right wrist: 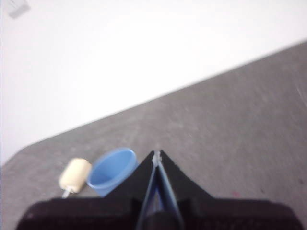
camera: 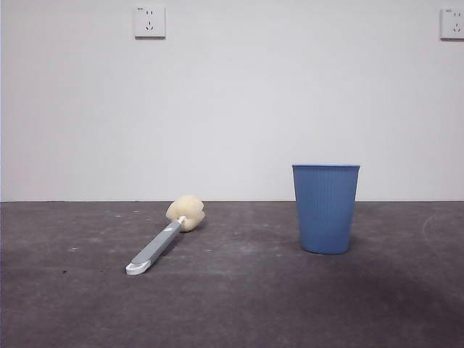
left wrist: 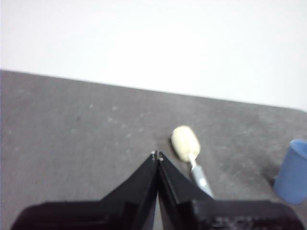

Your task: Pick up the cup brush,pick up the cup,insert the brush into the cup,clean the cup,put the cup brush back,put the cup back to the fixed position on the table

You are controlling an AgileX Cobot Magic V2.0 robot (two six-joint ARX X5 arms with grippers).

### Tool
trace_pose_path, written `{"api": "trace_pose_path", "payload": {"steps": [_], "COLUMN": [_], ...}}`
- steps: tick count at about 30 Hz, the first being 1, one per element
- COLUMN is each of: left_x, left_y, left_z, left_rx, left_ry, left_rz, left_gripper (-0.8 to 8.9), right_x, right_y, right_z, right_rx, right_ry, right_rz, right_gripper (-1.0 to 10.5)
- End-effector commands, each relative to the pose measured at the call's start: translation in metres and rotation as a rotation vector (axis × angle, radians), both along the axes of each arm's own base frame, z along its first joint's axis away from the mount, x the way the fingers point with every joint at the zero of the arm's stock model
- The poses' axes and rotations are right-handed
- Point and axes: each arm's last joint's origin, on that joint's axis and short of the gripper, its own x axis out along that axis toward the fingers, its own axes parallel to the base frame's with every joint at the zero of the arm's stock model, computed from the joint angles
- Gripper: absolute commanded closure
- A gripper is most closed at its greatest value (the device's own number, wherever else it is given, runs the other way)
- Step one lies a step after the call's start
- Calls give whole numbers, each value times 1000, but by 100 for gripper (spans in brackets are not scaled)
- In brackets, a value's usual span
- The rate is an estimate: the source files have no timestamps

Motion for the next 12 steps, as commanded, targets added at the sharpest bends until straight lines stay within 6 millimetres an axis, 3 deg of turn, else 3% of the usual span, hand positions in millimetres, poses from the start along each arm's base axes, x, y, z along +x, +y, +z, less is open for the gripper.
{"api": "trace_pose_path", "payload": {"steps": [1, 12], "left_x": [-2, -3], "left_y": [-1, -6], "left_z": [15, 76], "left_rx": [-14, 95], "left_ry": [14, 253], "left_rz": [-28, -244], "left_gripper": [820, 820], "right_x": [-3, -2], "right_y": [1, 9], "right_z": [22, 91], "right_rx": [6, -165], "right_ry": [9, 273], "right_rz": [37, 349], "right_gripper": [958, 958]}}
